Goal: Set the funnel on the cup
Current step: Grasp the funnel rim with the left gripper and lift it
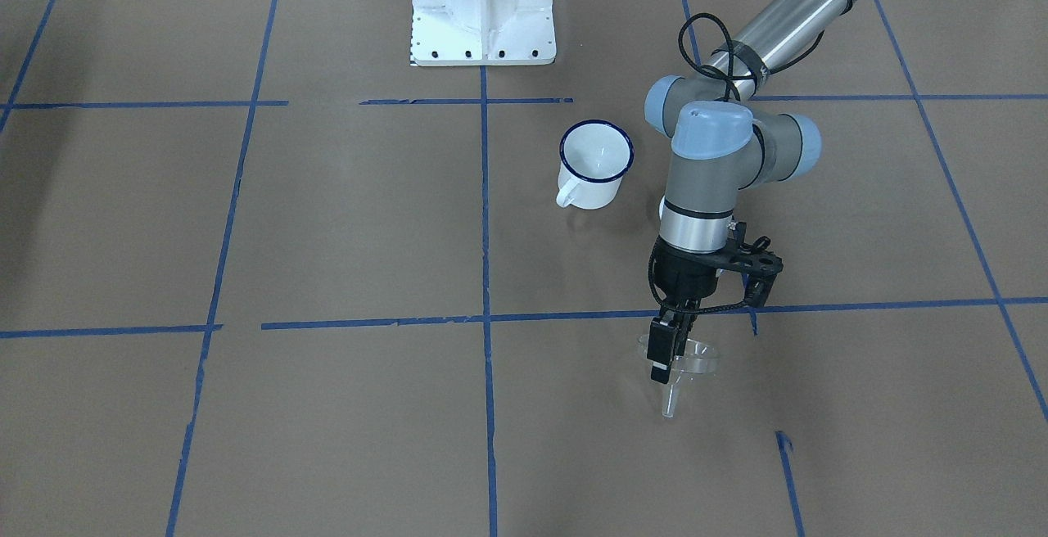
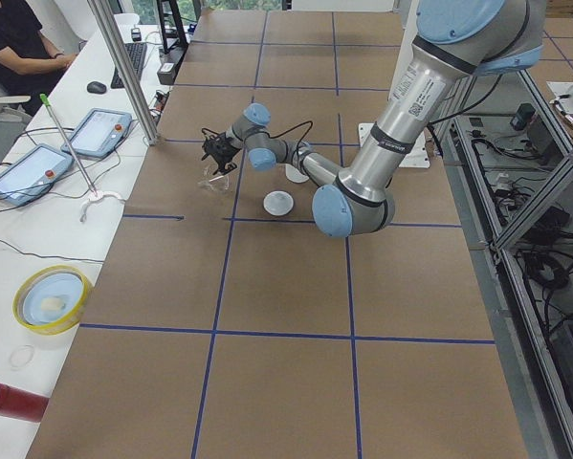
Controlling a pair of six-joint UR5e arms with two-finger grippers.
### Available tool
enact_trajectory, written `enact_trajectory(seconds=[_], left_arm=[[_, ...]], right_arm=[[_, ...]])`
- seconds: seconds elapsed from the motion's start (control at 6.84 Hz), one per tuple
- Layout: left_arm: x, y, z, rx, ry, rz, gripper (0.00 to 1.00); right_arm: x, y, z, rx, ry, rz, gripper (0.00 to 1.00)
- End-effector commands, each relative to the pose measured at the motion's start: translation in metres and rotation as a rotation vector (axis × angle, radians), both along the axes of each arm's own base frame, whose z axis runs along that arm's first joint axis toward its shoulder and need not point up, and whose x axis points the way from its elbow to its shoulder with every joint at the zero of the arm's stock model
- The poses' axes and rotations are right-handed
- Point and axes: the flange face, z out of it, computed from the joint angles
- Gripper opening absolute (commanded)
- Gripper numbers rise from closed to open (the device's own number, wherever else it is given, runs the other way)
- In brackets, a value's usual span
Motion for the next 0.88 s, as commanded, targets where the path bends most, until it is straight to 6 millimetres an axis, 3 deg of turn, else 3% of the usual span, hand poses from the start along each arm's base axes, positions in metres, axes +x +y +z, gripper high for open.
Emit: enact_trajectory(seconds=[0.0, 0.15, 0.29, 0.44, 0.73], left_arm=[[0.001, -0.003, 0.007, 0.008, -0.008, -0.014, 0.5], [0.001, -0.003, 0.007, 0.008, -0.008, -0.014, 0.15], [0.0, -0.003, 0.004, 0.014, -0.004, -0.011, 0.0], [-0.002, -0.002, -0.001, 0.023, 0.001, -0.009, 0.0], [-0.035, -0.005, -0.035, 0.048, 0.063, 0.046, 0.0]], right_arm=[[0.0, 0.0, 0.0, 0.0, 0.0, 0.0, 1.0], [0.0, 0.0, 0.0, 0.0, 0.0, 0.0, 1.0], [0.0, 0.0, 0.0, 0.0, 0.0, 0.0, 1.0], [0.0, 0.0, 0.0, 0.0, 0.0, 0.0, 1.0], [0.0, 0.0, 0.0, 0.0, 0.0, 0.0, 1.0]])
